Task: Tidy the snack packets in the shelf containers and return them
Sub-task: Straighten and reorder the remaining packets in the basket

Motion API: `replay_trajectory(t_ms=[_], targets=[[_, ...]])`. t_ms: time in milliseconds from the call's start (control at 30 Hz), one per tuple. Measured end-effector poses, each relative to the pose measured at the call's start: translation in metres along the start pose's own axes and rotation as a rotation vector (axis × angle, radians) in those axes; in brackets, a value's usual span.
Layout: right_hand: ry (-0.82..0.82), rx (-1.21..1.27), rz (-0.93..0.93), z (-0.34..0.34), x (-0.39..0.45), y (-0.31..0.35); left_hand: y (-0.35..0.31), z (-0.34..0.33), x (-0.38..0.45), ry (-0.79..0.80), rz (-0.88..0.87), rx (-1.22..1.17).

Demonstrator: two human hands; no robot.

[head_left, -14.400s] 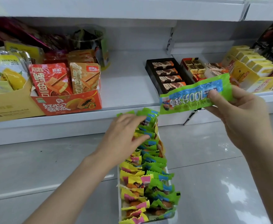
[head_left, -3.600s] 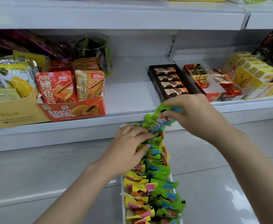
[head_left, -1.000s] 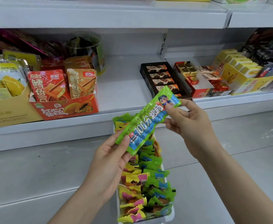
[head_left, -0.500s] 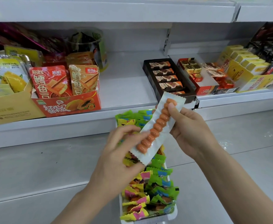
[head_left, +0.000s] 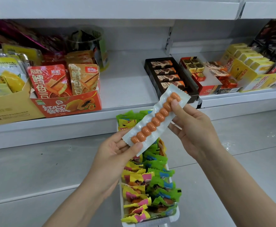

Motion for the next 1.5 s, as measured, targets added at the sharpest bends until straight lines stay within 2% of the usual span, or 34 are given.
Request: replay_trajectory(t_ms=[100, 267, 367, 433, 500, 567, 633, 733, 800, 933, 1000, 1067, 1200, 1400, 1500], targets=[[0.006, 0.019, -0.002, -0.001, 0.001, -0.001, -0.001, -0.003, -0.001, -0.036, 0.038, -0.043], [0.072, 0.076, -0.022, 0.0, 0.004, 0.001, -0.001, -0.006, -0.001, -0.038, 0.164, -0.46], [0.133, 0.066, -0.036, 0.001, 0.006, 0.001, -0.003, -0.007, 0.0, -0.008, 0.122, -0.497], [0.155, 0.035, -0.068, 0.003, 0.007, 0.002, -0.004, -0.006, 0.002, -0.044, -0.047, -0.311], [0.181, 0.058, -0.118, 0.005, 0.006, 0.005, -0.008, -0.002, 0.007, -0.094, -0.308, 0.063], [0.239, 0.094, -0.163, 0.007, 0.005, 0.01, -0.01, 0.003, 0.011, -0.052, -0.533, 0.33], [0.261, 0.082, -0.174, 0.009, 0.003, 0.015, -0.009, 0.01, 0.012, 0.013, -0.642, 0.482], [0.188, -0.072, -0.093, 0.018, 0.003, 0.025, -0.006, 0.014, 0.013, 0.068, -0.769, 0.696], [0.136, -0.217, 0.032, 0.025, 0.003, 0.034, -0.005, 0.014, 0.021, 0.101, -0.762, 0.794], [0.0, -0.339, 0.374, 0.039, 0.0, 0.062, 0.001, 0.021, 0.046, 0.245, -0.576, 1.084], [-0.076, -0.418, 0.52, 0.041, 0.0, 0.071, 0.002, 0.02, 0.057, 0.243, -0.576, 1.174], [-0.106, -0.483, 0.611, 0.038, 0.0, 0.072, 0.002, 0.013, 0.069, 0.317, -0.592, 1.285], [-0.092, -0.537, 0.662, 0.022, 0.002, 0.058, 0.007, -0.003, 0.087, 0.511, -0.541, 1.517], [-0.129, -0.583, 0.721, 0.013, 0.009, 0.051, 0.013, -0.002, 0.092, 0.484, -0.458, 1.493], [-0.148, -0.623, 0.712, 0.015, 0.015, 0.055, 0.012, -0.001, 0.091, 0.456, -0.477, 1.425]])
Point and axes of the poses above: each hand's wrist, its own x-axis towards the middle knuckle, its own z-axis out of the back of the hand, y = z × x, the point moved 1 cm from there along x, towards the middle knuckle, and after that the axes turned 11 degrees about -z, right-handed, at the moved point
